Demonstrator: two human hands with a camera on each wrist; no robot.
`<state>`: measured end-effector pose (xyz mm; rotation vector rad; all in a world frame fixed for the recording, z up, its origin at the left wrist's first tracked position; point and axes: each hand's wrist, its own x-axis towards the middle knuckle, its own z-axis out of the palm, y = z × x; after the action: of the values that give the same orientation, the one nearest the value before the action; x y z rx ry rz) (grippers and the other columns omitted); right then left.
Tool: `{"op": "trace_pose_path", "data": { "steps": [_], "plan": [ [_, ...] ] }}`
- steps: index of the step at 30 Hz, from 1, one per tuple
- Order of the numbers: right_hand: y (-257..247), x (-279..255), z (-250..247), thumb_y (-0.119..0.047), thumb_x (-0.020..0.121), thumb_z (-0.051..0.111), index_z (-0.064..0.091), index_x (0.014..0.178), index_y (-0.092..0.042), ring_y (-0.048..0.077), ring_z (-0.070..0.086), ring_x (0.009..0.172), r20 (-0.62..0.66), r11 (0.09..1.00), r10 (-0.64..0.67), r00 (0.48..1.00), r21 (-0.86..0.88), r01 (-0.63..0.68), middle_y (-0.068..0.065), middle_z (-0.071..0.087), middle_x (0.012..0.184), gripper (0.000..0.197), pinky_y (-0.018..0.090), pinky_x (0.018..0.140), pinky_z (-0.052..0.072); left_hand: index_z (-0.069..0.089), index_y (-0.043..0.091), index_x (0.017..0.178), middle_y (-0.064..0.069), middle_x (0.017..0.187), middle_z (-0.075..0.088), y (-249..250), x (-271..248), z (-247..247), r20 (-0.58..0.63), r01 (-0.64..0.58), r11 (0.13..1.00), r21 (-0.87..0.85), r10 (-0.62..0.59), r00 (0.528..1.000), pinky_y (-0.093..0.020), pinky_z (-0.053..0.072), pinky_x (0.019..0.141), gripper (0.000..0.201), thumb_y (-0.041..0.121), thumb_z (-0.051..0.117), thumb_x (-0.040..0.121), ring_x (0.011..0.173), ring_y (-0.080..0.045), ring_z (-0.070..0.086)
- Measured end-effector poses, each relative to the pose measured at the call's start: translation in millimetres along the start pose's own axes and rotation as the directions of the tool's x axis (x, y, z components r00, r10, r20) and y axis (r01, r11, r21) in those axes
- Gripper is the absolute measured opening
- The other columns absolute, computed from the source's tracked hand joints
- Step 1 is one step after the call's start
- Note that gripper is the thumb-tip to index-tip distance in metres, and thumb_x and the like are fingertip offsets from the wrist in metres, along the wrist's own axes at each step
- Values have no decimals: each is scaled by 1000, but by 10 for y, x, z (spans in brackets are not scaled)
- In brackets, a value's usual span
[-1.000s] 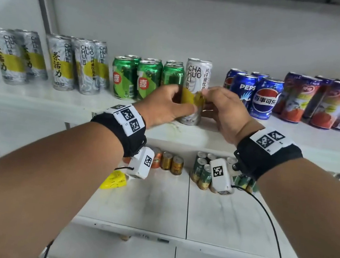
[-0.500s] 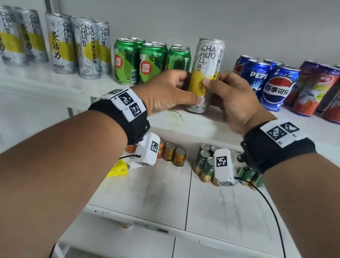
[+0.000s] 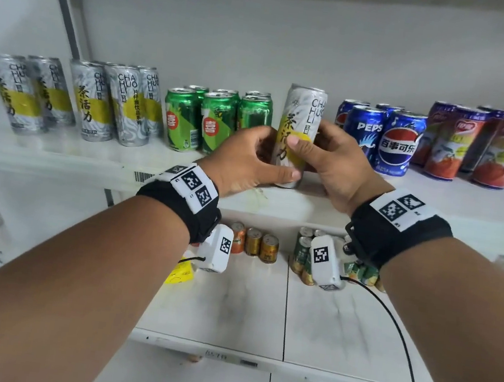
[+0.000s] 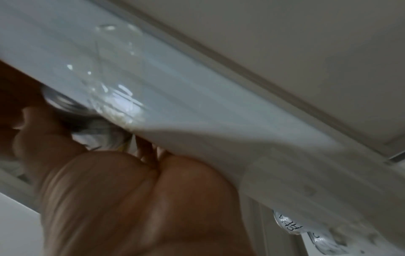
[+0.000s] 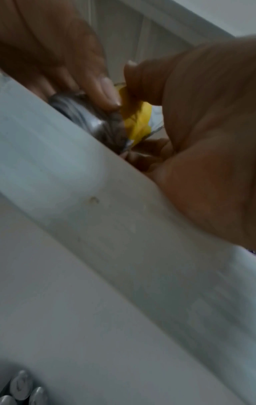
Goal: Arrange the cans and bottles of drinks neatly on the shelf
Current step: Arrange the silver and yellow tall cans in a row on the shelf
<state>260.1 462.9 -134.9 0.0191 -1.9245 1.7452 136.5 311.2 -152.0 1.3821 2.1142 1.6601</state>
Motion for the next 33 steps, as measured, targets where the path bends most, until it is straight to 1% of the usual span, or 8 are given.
{"op": "trace_pose_path", "data": {
  "steps": [3,6,8,11,17,25,29,33],
  "plan": [
    [-14,10,11,-13,98,70,52,134,-4,38,69,97,-54,997,56,997,53,-53,29,69,117,41,57,89,58,69,24,124,4,116,81,18,36,0,42,66,996,-52,-64,997,-47,60,104,71,44,97,62,111,-17,77],
    [8,28,25,-12,101,66,53,120,0,42,60,89,-76,998,52,996,42,-49,35,62,105,25,61,81,54,70,17,123,-3,117,81,11,38,-9,54,77,987,-142,-70,996,-49,59,105,67,36,95,64,115,-24,76],
    [20,42,27,-15,102,66,57,119,0,45,62,89,-75,999,35,997,20,-34,40,64,111,25,63,84,56,70,12,123,-8,117,81,13,23,-18,49,70,981,-182,-62,997,-49,60,103,65,31,95,67,115,-28,76],
    [51,66,10,-21,98,73,65,113,-4,44,70,96,-58,1000,15,998,-10,-15,32,70,117,25,61,91,59,72,10,119,-10,115,81,13,5,-20,26,49,980,-192,-45,999,-46,63,99,58,30,94,69,113,-30,77],
    [117,110,-49,-33,92,80,73,107,-9,19,76,80,-16,999,8,1000,-43,-9,8,80,95,30,33,73,61,71,7,118,-14,113,80,21,-18,-23,4,28,986,-163,-28,1000,-49,60,103,60,41,92,73,113,-33,76],
    [138,123,-55,-27,98,74,71,110,-2,19,73,80,-22,999,-12,1000,-42,11,10,79,96,28,35,77,61,70,12,124,-8,119,80,39,-14,-27,52,57,990,-128,-51,997,-52,58,106,67,40,96,69,116,-28,75],
    [167,117,-62,-14,91,80,69,115,-9,24,78,97,-21,998,-65,998,-20,65,11,79,108,28,33,82,62,69,19,124,-1,119,80,33,-20,-30,24,32,996,-86,-30,999,-47,60,105,71,35,98,61,115,-21,76],
    [169,110,-76,-19,83,87,69,116,-15,28,75,108,-2,994,-106,994,-31,105,13,77,115,38,41,94,61,67,24,125,4,120,79,36,-18,-5,-15,7,1000,-28,-7,1000,-45,61,102,75,34,97,58,113,-16,76]
  ]
}}
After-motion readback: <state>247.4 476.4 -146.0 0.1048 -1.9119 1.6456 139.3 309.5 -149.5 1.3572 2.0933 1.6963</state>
